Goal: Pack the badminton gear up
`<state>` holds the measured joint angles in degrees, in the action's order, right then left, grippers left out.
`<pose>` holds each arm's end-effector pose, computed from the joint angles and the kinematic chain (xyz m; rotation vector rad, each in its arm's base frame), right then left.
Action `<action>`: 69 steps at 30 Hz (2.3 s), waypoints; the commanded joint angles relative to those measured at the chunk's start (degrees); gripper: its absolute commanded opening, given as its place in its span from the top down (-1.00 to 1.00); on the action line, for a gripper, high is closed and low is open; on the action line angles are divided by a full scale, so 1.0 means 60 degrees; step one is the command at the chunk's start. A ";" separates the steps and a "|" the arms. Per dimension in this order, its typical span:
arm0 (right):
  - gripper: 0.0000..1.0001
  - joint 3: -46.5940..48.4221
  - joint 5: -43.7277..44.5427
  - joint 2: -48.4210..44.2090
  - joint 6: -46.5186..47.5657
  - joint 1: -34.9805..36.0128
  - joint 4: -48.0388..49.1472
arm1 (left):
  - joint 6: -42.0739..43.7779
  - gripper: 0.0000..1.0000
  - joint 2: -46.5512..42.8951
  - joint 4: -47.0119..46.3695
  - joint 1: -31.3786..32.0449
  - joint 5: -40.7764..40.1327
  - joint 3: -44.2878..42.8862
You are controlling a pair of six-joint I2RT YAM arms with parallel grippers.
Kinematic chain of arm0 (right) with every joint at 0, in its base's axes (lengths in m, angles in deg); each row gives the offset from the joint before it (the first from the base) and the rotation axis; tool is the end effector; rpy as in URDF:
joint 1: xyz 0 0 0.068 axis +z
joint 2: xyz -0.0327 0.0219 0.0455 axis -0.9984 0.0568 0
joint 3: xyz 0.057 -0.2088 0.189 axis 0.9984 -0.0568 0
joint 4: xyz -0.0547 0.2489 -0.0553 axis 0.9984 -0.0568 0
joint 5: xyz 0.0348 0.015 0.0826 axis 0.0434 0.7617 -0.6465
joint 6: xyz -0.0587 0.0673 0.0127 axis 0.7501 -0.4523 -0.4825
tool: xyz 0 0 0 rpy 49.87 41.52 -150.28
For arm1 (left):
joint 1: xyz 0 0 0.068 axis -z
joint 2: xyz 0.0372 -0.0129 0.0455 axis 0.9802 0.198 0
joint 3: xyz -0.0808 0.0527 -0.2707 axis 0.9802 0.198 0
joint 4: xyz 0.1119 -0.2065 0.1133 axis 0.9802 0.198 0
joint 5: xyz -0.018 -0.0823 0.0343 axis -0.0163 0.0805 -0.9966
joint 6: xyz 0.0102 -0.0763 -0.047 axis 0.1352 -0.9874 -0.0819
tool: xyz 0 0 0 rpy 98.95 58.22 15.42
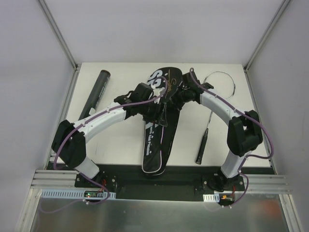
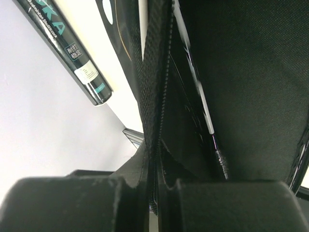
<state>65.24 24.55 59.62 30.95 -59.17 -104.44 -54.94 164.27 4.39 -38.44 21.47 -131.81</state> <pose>0.3599 0.2281 0.2445 0.3437 2.6474 1.1117 0.2624 -0.2660 0.2699 0.6014 2.3775 -1.0383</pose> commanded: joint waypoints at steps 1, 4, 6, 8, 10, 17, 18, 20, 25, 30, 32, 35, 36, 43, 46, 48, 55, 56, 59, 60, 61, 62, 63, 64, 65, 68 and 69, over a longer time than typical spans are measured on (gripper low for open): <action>0.99 0.0014 0.0501 -0.0915 -0.0865 0.0224 -0.0802 | 0.0377 -0.31 0.0514 0.0292 0.0077 -0.0634 -0.0878; 0.99 0.0030 0.0561 -0.0988 -0.0937 0.0370 -0.0964 | 0.0435 -0.33 0.0735 0.0482 0.0165 -0.1161 -0.1172; 0.99 0.0044 0.0735 -0.1090 -0.0923 0.0487 -0.1037 | 0.0406 -0.30 0.0939 0.0541 0.0165 -0.1382 -0.1362; 0.99 0.0001 0.0824 -0.1178 -0.0923 0.0575 -0.1125 | 0.0392 -0.21 0.1101 0.0643 0.0165 -0.1455 -0.1610; 0.99 0.0000 0.0825 -0.1222 -0.0850 0.0648 -0.1125 | 0.0435 0.33 0.1350 0.0790 0.0151 -0.1514 -0.1816; -0.31 0.0088 0.0386 -0.1544 0.2192 0.0036 -0.1502 | 0.0480 1.00 0.1204 0.0878 -0.0376 -0.1046 -0.1700; -0.46 0.0204 0.0385 -0.1617 0.3314 -0.0112 -0.1782 | 0.0465 1.00 0.1132 0.0878 -0.0565 -0.0944 -0.1671; -0.73 0.0453 0.0429 -0.1836 0.4592 -0.0507 -0.2976 | 0.0450 1.00 0.1072 0.0878 -0.0727 -0.0651 -0.1685; -0.93 -0.0272 0.3767 -0.3271 0.7204 -0.1193 -0.4305 | 0.0538 1.00 0.1028 0.0878 -0.0992 -0.0094 -0.1831; -0.93 -0.1100 0.3339 -0.2721 0.6738 -0.3363 -0.4052 | 0.0699 1.00 0.1043 0.0966 -0.0992 0.0214 -0.1948; -0.96 -0.0007 0.4029 -0.1306 0.6869 -0.3745 -0.5132 | 0.0728 1.00 0.1072 0.1068 -0.0992 0.0316 -0.1992; -0.90 0.1371 0.4735 0.0337 0.7205 -0.3980 -0.5841 | 0.0831 1.00 0.1028 0.1141 -0.0992 0.0521 -0.2007; -0.89 0.1609 0.4736 0.0649 0.7265 -0.4053 -0.5900 | 0.0845 1.00 0.0999 0.1156 -0.0992 0.0595 -0.2007; -0.58 0.3076 0.4853 0.2686 0.7748 -0.4478 -0.6150 | 0.1021 1.00 0.1087 0.1434 -0.0992 0.1430 -0.2241; -0.44 0.3384 0.4780 0.3199 0.7938 -0.4493 -0.6135 | 0.1007 1.00 0.1233 0.1741 -0.0992 0.1226 -0.2416; -0.43 0.3384 0.4751 0.3361 0.7968 -0.4493 -0.6033 | 0.1080 1.00 0.1365 0.1830 -0.0992 0.1138 -0.2476; -0.14 0.3165 0.4633 0.3786 0.8056 -0.4478 -0.5608 | 0.1402 1.00 0.1848 0.2226 -0.0992 0.1050 -0.3163; -0.13 0.3135 0.4720 0.3802 0.8042 -0.4493 -0.5608 | 0.1460 1.00 0.1892 0.2284 -0.0992 0.0948 -0.3222; 0.05 0.2931 0.4693 0.3860 0.7998 -0.4493 -0.5520 | 0.1636 1.00 0.1965 0.2445 -0.0992 0.0830 -0.3413; 0.09 0.2858 0.4692 0.3860 0.8027 -0.4493 -0.5476 | 0.1666 1.00 0.1995 0.2489 -0.0992 0.0772 -0.3442; 0.14 0.2813 0.4692 0.3904 0.8012 -0.4478 -0.5360 | 0.1680 1.00 0.1995 0.2519 -0.0992 0.0742 -0.3472; 0.17 0.2755 0.4619 0.3919 0.8027 -0.4493 -0.5315 | 0.1695 1.00 0.2010 0.2533 -0.0992 0.0727 -0.3472; 0.21 0.2725 0.4532 0.3962 0.8056 -0.4449 -0.5300 | 0.1695 1.00 0.2010 0.2563 -0.0992 0.0727 -0.3486; 0.23 0.2740 0.4531 0.4050 0.8056 -0.4463 -0.5286 | 0.1681 1.00 0.2024 0.2577 -0.0992 0.0742 -0.3501; 0.28 0.2725 0.4618 0.4080 0.8042 -0.4464 -0.5300 | 0.1666 1.00 0.2024 0.2592 -0.0992 0.0742 -0.3501; 0.37 0.2666 0.4750 0.4036 0.8085 -0.4420 -0.5110 | 0.1622 1.00 0.1966 0.2636 -0.0992 0.0654 -0.3472; 0.42 0.2681 0.4808 0.4065 0.8100 -0.4420 -0.5124 | 0.1622 1.00 0.1966 0.2651 -0.0992 0.0625 -0.3472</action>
<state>81.63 52.05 83.44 78.53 -86.05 -135.59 -46.15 176.99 19.74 -44.49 25.40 -150.04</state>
